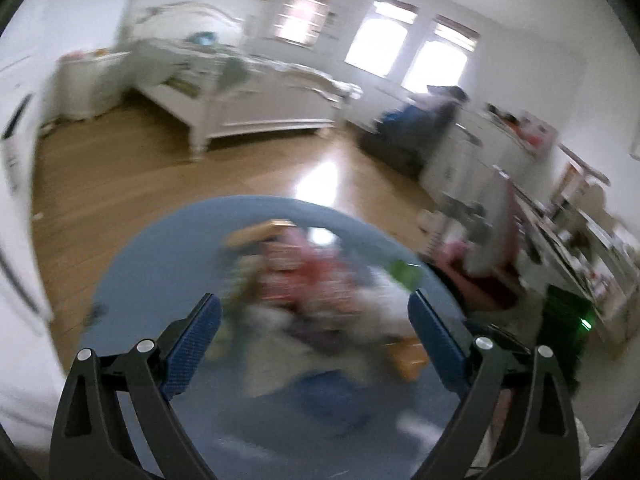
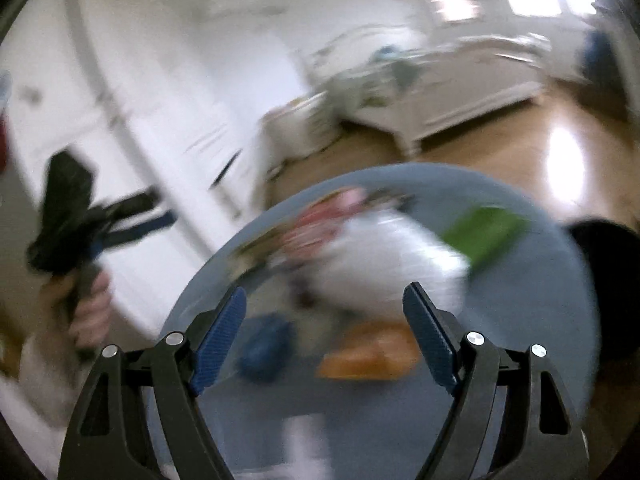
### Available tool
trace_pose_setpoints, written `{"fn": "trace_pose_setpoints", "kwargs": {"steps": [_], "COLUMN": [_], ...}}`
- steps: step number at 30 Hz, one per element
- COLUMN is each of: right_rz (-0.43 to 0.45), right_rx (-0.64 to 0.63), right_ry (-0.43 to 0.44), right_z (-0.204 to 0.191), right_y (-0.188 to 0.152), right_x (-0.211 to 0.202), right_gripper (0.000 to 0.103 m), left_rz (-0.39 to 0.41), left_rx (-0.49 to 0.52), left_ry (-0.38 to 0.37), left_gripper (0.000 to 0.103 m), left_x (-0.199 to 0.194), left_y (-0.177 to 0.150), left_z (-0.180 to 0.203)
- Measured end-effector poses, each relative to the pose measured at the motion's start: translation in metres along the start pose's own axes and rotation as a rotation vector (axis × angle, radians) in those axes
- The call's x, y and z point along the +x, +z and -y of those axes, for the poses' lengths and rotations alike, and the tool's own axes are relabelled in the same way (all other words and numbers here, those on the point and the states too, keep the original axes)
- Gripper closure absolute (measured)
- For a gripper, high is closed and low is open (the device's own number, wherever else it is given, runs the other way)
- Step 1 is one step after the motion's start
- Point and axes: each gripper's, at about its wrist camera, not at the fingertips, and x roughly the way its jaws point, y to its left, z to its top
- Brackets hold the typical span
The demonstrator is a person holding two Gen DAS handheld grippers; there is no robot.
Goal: Collect trash
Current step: 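Grasp the white paper strip with the left tool while the right tool grasps the clear plastic tray, then carry the paper strip and clear tray over the black bin and open both tools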
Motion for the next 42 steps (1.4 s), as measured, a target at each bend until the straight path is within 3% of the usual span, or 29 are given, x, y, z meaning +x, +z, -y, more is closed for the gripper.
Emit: {"fn": "trace_pose_setpoints", "kwargs": {"steps": [5,11,15,16,18,21,23,24,27,28,29,34,37,42], "right_rz": [-0.154,-0.267,-0.339,-0.349,-0.370,-0.372,-0.371,-0.369,-0.355,-0.346,-0.337,-0.239,-0.118,0.082], "right_rx": [-0.204,-0.363,-0.406,-0.402,-0.391,-0.375,-0.368,-0.360,-0.330,-0.316,-0.303,-0.199,-0.103,0.042], "right_ry": [0.047,0.040,-0.003,0.000,-0.002,0.014,0.026,0.034,0.060,0.071,0.082,0.153,0.185,0.125], "right_z": [-0.071,-0.120,-0.121,-0.119,-0.117,-0.113,-0.110,-0.109,-0.101,-0.097,-0.094,-0.069,-0.039,0.025], "right_y": [-0.010,-0.021,-0.032,-0.032,-0.032,-0.030,-0.027,-0.027,-0.024,-0.022,-0.019,-0.004,0.016,0.035], "right_x": [0.055,0.105,0.126,0.128,0.132,0.129,0.125,0.123,0.110,0.105,0.101,0.064,0.029,-0.030], "right_gripper": [0.023,0.023,0.024,0.037,0.051,0.053,0.054,0.054,0.054,0.054,0.054,0.054,0.054,0.054], "left_rz": [-0.004,-0.035,-0.055,-0.060,-0.068,-0.089,-0.129,-0.144,-0.197,-0.209,-0.212,-0.135,-0.093,-0.051], "left_rx": [-0.070,-0.019,0.043,0.060,0.100,0.139,0.147,0.146,0.143,0.141,0.138,0.071,0.064,0.096], "left_ry": [0.047,0.008,-0.006,-0.006,-0.015,-0.022,-0.015,-0.010,-0.001,0.000,0.007,0.037,0.035,-0.013], "left_gripper": [0.010,0.010,0.010,0.011,0.011,0.023,0.038,0.042,0.070,0.084,0.090,0.091,0.091,0.091], "left_x": [-0.013,0.003,0.020,0.025,0.037,0.057,0.074,0.081,0.098,0.100,0.100,0.075,0.058,0.050], "left_y": [-0.017,-0.039,-0.045,-0.044,-0.039,-0.034,-0.033,-0.031,-0.037,-0.040,-0.042,-0.033,-0.018,0.012], "left_z": [-0.063,-0.080,-0.082,-0.081,-0.075,-0.068,-0.068,-0.067,-0.070,-0.071,-0.072,-0.077,-0.062,-0.010]}}
